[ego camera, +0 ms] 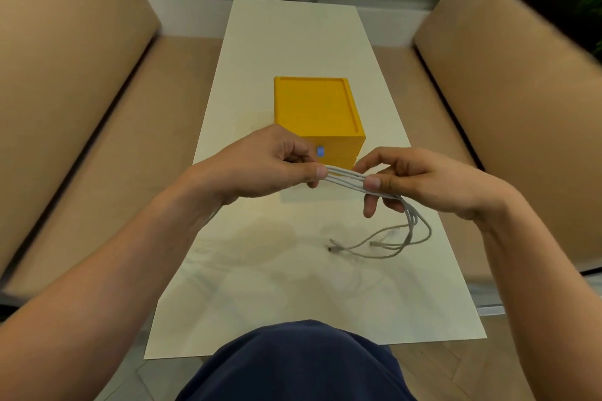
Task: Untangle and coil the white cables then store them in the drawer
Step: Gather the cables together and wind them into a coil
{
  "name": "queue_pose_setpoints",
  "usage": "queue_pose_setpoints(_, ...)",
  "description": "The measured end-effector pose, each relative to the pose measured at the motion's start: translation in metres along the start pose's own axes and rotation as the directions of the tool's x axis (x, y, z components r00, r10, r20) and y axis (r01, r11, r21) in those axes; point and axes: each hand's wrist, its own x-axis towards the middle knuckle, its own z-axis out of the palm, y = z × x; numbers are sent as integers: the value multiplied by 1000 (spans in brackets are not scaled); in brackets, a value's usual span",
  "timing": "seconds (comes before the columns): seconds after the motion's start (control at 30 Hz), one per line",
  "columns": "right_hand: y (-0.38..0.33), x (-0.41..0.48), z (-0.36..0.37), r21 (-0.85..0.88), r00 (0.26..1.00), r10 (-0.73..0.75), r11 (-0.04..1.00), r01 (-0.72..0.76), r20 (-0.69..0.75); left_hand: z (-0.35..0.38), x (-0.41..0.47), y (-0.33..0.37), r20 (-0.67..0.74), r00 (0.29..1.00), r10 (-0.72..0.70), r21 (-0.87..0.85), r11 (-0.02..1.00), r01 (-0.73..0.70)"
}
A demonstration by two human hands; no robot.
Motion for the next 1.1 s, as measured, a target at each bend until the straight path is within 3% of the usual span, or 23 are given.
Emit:
queue_pose_setpoints(0.13,1,3,6,-176,972,8,983,-51,-236,1,3,0,-64,998,-27,62,998,31)
queue_pose_setpoints(0.23,-1,4,20,-181,915,-31,982,-47,-403,1,7,-2,-138,989,-48,103,993,62)
queue_pose_setpoints(0.43,3,9,38,-155,789,-92,988,-4,-608,8,9,-5,-193,980,-49,139,987,76)
queue_pose_setpoints(0.5,1,14,41,-158,705,-81,986,-45,-705,10,8,-4,-178,983,-52,122,990,75)
queue_pose_setpoints(0.6,4,32,40,-300,501,-166,933,-200,-850,14,4,-2,-111,993,-43,18,999,45)
queue_pose_setpoints(0.73,17,60,41,-393,446,-246,878,-274,-860,24,-7,-1,-16,1000,-8,-150,989,5)
queue_pose_setpoints(0.83,7,55,49,-538,380,-462,834,-122,-802,18,-13,-19,-38,995,-90,-132,988,84)
queue_pose_setpoints(0.9,8,53,52,-623,376,-556,778,-77,-741,15,-18,-26,-26,994,-104,-113,988,101)
queue_pose_setpoints(1.1,32,76,56,-534,445,-429,835,-137,-786,14,-23,-13,-7,1000,15,-86,996,-16)
